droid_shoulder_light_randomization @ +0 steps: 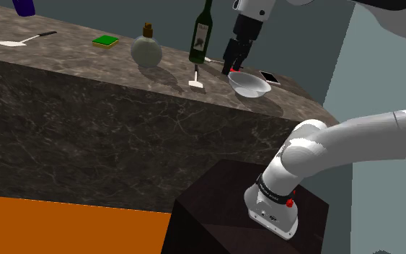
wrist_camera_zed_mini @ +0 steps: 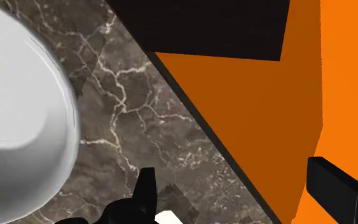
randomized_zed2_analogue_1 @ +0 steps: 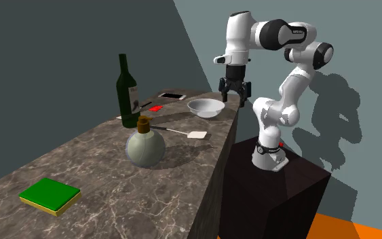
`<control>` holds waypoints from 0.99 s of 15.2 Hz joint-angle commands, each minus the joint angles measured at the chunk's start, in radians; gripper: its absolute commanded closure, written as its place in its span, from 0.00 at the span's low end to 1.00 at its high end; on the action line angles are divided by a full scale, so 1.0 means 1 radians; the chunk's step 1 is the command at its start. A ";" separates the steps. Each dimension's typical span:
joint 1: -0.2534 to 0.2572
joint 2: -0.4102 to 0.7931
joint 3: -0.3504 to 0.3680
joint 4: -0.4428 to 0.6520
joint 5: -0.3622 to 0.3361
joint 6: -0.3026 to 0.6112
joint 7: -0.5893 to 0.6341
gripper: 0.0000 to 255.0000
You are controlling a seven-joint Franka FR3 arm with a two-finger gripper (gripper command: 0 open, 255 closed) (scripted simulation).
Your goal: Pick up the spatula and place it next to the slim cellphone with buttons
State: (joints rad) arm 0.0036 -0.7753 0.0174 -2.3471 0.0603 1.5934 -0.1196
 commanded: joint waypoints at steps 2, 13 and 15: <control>-0.014 0.034 0.012 0.010 0.004 0.027 0.042 0.00; -0.174 0.417 0.097 0.196 -0.022 0.248 0.494 0.00; -0.200 0.483 0.102 0.239 -0.038 0.272 0.575 0.00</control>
State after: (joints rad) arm -0.1809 -0.3320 0.1188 -2.1363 0.0320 1.8527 0.4134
